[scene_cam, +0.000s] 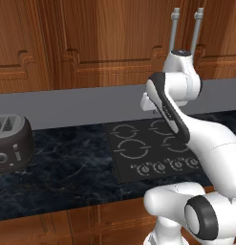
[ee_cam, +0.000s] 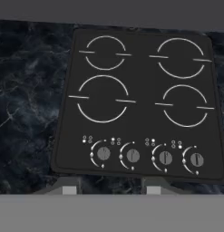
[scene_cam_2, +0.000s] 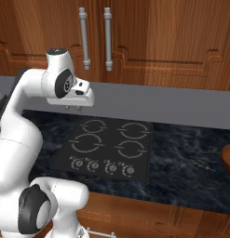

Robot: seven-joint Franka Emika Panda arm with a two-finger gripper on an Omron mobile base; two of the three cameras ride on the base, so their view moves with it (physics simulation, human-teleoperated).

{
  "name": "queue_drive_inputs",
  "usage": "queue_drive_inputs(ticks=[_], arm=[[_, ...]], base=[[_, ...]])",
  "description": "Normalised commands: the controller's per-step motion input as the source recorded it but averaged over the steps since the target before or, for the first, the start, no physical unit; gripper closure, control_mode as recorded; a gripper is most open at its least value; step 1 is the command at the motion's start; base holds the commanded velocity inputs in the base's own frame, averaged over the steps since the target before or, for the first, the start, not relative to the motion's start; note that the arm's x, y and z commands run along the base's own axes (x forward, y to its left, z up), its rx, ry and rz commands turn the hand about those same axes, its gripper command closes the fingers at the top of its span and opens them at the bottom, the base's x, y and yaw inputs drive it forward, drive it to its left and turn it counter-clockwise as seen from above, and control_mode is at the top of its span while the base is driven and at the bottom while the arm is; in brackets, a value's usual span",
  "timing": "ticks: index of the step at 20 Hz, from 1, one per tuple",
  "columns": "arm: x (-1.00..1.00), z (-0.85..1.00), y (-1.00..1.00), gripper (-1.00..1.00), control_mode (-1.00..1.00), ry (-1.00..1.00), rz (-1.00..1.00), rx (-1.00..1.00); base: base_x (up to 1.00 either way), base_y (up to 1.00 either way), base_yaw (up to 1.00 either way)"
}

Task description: Open the cabinet and setup a tea strainer by placing it in the bowl upright.

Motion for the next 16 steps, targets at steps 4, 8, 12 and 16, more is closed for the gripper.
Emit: queue_drive_inputs(ticks=[4, 8, 12, 16], arm=[[0.0, 0.04, 0.06, -1.0, -1.0, -0.09, 0.0, -0.02], [-0.21, 0.23, 0.01, -1.0, -1.0, -0.45, 0.0, -0.05], [-0.38, 0.91, -0.52, -1.0, -1.0, -0.53, 0.08, 0.19], [-0.53, 1.0, -0.46, -1.0, -1.0, -0.46, 0.0, 0.14]], base=[[0.0, 0.0, 0.0], [0.0, 0.0, 0.0], [0.0, 0.0, 0.0], [0.0, 0.0, 0.0]])
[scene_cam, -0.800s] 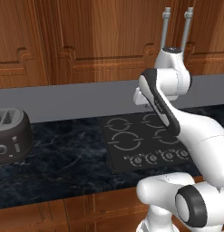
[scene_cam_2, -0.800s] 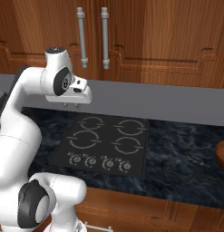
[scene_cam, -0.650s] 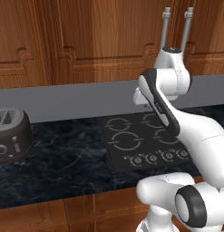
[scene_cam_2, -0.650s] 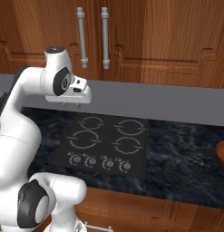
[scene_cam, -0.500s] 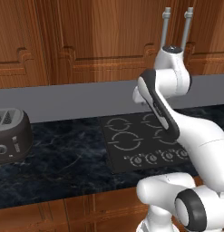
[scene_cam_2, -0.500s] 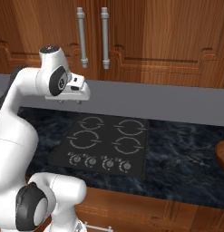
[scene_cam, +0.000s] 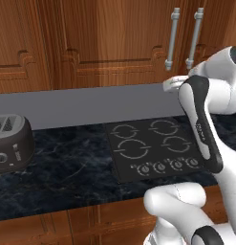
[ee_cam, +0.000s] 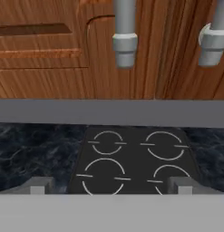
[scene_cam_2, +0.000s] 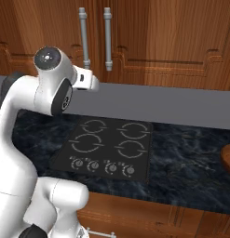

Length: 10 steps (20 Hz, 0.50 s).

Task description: Open the cabinet and setup a tea strainer by placing it in the bowl upright.

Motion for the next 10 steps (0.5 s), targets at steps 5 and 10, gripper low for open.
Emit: queue_drive_inputs(ticks=[5, 10], arm=[[-0.38, 0.97, -0.06, -1.0, -1.0, -0.29, 0.0, 0.02], [-0.09, 0.66, 0.12, -1.0, -1.0, -0.15, 0.0, -0.25]], base=[[0.0, 0.0, 0.0], [0.0, 0.0, 0.0]])
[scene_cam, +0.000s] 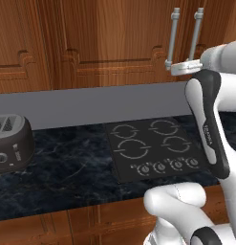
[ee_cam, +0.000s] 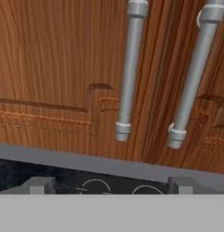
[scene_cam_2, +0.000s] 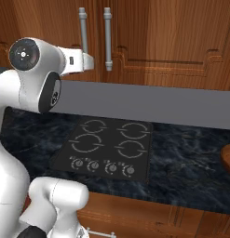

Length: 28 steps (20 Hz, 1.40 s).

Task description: Open the cabinet and setup a tea strainer by placing it in the bowl upright.

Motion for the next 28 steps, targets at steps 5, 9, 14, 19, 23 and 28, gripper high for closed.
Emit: queue_drive_inputs(ticks=[5, 9, 14, 19, 23, 28], arm=[[0.04, 0.43, 0.0, -1.0, -1.0, 0.13, -0.04, -0.12], [0.19, 0.09, 0.03, -1.0, -1.0, 0.24, -0.09, -0.01], [0.2, 0.0, 0.0, -1.0, -1.0, 0.01, -0.01, 0.0], [0.35, 0.0, 0.03, -1.0, -1.0, 0.02, -0.11, 0.12], [0.37, -0.17, 0.01, -1.0, -1.0, 0.0, -0.13, 0.19], [0.12, -0.12, 0.0, -1.0, -1.0, -0.01, -0.2, 0.24]], base=[[0.0, 0.0, 0.0], [0.0, 0.0, 0.0], [0.0, 0.0, 0.0], [0.0, 0.0, 0.0], [0.0, 0.0, 0.0], [0.0, 0.0, 0.0]])
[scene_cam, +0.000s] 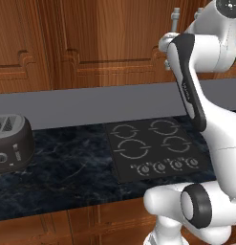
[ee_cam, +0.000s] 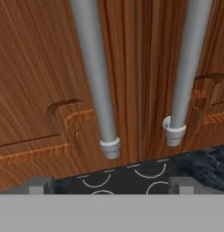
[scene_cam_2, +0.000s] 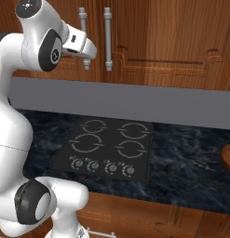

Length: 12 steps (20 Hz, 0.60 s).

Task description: Open the cabinet and setup a tea strainer by placing it in the bowl upright.

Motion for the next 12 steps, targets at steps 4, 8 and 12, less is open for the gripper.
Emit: queue_drive_inputs(ticks=[4, 8, 12], arm=[[0.08, 0.0, 0.0, -1.0, -1.0, -0.01, -0.05, 0.01], [0.23, 0.0, -0.01, -1.0, -1.0, 0.03, 0.0, -0.02], [0.33, -0.02, 0.0, -1.0, -1.0, 0.05, 0.0, -0.05]], base=[[0.0, 0.0, 0.0], [0.0, 0.0, 0.0], [0.0, 0.0, 0.0]])
